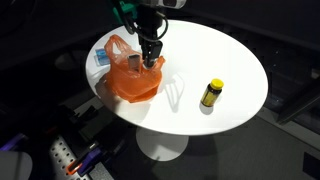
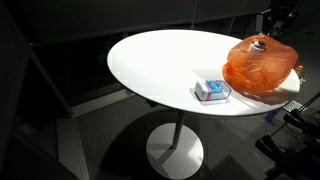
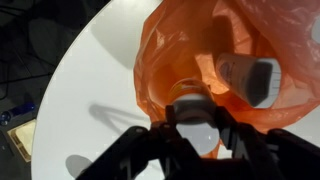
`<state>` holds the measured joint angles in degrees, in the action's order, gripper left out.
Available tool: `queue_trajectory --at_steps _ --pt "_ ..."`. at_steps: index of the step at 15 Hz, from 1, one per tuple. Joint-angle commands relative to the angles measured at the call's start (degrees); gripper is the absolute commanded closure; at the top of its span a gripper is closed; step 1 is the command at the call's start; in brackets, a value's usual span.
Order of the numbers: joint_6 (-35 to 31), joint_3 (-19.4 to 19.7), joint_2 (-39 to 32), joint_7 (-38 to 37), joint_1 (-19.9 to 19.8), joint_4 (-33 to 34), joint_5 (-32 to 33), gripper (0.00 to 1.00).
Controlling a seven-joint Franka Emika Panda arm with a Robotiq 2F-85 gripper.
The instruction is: Put the white pill bottle in the plastic bag
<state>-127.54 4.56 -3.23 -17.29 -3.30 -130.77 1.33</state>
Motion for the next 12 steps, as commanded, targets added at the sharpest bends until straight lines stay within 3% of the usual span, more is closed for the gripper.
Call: queue_trajectory --at_steps 1,12 --pt "-2.18 0.52 -1.62 -2.38 -0.17 1.02 3.22 0.81" --pt "-4.35 0.26 -5.41 -3.63 1.51 1.71 5.56 0.81"
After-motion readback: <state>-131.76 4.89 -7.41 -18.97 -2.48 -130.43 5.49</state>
